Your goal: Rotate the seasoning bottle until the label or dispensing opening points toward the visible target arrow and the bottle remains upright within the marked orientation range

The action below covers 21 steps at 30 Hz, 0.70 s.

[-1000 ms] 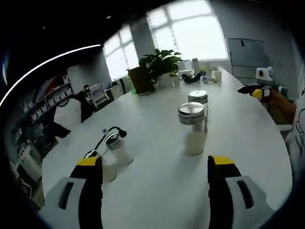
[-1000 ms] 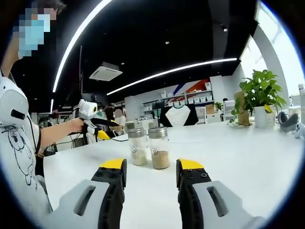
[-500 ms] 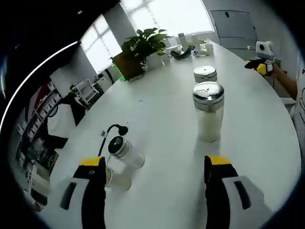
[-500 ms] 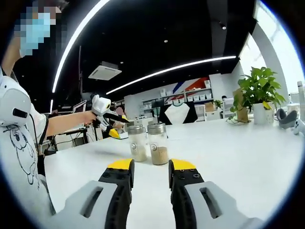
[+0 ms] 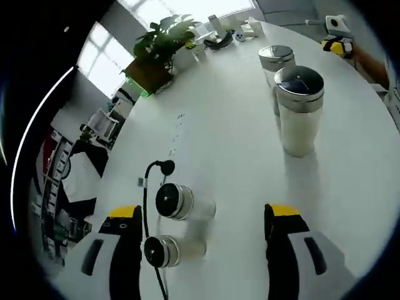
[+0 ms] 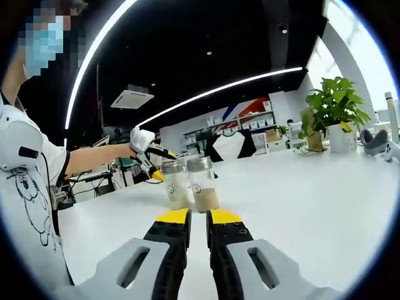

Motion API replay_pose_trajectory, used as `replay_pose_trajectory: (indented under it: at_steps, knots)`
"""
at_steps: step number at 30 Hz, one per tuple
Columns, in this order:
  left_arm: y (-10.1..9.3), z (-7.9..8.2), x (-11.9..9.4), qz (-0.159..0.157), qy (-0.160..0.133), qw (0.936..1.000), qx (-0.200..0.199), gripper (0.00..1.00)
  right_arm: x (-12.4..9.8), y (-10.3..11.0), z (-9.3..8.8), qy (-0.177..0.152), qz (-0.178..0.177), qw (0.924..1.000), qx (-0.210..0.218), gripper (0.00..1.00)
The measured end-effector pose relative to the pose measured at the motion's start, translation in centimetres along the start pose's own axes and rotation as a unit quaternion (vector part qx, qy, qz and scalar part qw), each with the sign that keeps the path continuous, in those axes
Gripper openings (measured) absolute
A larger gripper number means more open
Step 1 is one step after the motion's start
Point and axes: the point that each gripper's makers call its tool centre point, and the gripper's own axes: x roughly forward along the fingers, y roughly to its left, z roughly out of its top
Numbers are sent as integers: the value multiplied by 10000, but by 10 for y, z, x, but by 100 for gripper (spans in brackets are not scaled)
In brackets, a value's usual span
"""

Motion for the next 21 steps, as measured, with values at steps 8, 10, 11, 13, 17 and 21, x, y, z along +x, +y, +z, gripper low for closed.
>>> replay_pose_trajectory:
  at_steps: [8,10,11,13,17,21]
  knots:
    - [18,-4,26,-138,-17,9993,-337,75,-3,-7,-1,32,-47,10000,6,5]
    - [23,-2,32,-98,-120,9979,-633,73,-4,-10,-1,27,-70,10000,35,5]
    - [23,-2,35,-149,-157,9968,-775,72,-4,-11,-1,30,-77,10000,53,5]
    - [27,-5,40,-167,-100,9962,-843,72,-3,-13,0,12,-98,9999,49,5]
    - [27,-9,42,-202,4,9934,-1131,65,-2,-14,2,-24,-105,9999,34,4]
    - [28,-10,44,-191,-25,9913,-1302,59,0,-14,3,-58,-64,9999,68,4]
